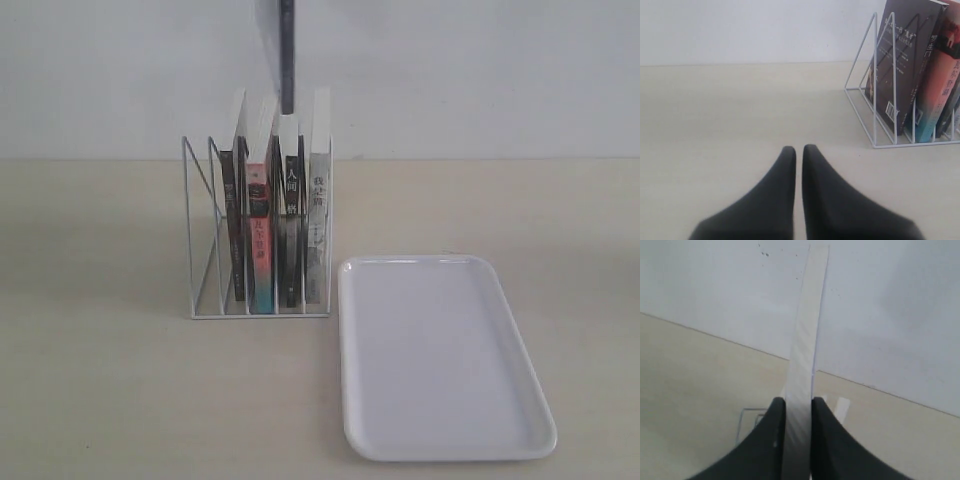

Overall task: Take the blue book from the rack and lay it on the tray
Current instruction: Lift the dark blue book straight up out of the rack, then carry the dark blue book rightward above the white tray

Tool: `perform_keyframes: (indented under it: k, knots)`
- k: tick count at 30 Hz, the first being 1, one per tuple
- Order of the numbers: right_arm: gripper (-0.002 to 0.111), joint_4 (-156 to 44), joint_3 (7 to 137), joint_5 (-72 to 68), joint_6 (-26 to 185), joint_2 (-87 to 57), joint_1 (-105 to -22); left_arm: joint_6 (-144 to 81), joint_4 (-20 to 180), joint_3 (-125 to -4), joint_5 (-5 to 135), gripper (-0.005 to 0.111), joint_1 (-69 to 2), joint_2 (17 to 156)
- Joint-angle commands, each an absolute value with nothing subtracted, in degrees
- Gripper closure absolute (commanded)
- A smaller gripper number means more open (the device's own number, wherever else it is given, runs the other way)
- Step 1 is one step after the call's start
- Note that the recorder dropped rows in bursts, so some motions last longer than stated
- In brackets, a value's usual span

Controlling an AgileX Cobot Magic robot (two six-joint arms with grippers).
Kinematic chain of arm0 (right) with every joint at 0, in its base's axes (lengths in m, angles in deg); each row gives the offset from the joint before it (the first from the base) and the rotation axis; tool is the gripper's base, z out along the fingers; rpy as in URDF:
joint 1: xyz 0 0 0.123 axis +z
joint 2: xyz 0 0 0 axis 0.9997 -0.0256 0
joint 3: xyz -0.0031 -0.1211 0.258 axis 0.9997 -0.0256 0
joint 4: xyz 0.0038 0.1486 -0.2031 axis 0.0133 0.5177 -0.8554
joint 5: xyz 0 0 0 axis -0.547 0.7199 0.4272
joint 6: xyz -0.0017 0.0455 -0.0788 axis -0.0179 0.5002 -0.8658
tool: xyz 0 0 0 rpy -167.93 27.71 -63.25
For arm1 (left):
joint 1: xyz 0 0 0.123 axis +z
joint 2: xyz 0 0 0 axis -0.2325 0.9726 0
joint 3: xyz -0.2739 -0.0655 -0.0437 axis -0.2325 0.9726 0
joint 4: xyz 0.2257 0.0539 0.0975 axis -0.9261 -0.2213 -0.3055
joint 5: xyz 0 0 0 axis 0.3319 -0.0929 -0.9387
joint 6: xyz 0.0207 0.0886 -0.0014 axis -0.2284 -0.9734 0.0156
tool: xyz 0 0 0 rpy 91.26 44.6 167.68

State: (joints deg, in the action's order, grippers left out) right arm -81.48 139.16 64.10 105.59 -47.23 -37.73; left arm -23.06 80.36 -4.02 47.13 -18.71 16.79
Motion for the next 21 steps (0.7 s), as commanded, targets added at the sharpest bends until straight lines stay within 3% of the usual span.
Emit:
perform_keyframes:
  k: [1, 12, 21]
  knots:
    - [0.108, -83.2, 139.4, 67.1, 96.4, -43.8, -38.0, -22.7, 80.4, -3.8, 47.3, 0.102, -18.6, 16.6]
    - [0.108, -74.0, 139.4, 67.8, 68.8, -38.9, -38.0, -22.7, 80.4, -3.8, 47.3, 0.102, -18.6, 16.6]
    - [0.108, -72.0, 139.4, 67.8, 61.6, -32.5, -38.0, -22.7, 80.4, -3.8, 47.3, 0.102, -18.6, 16.6]
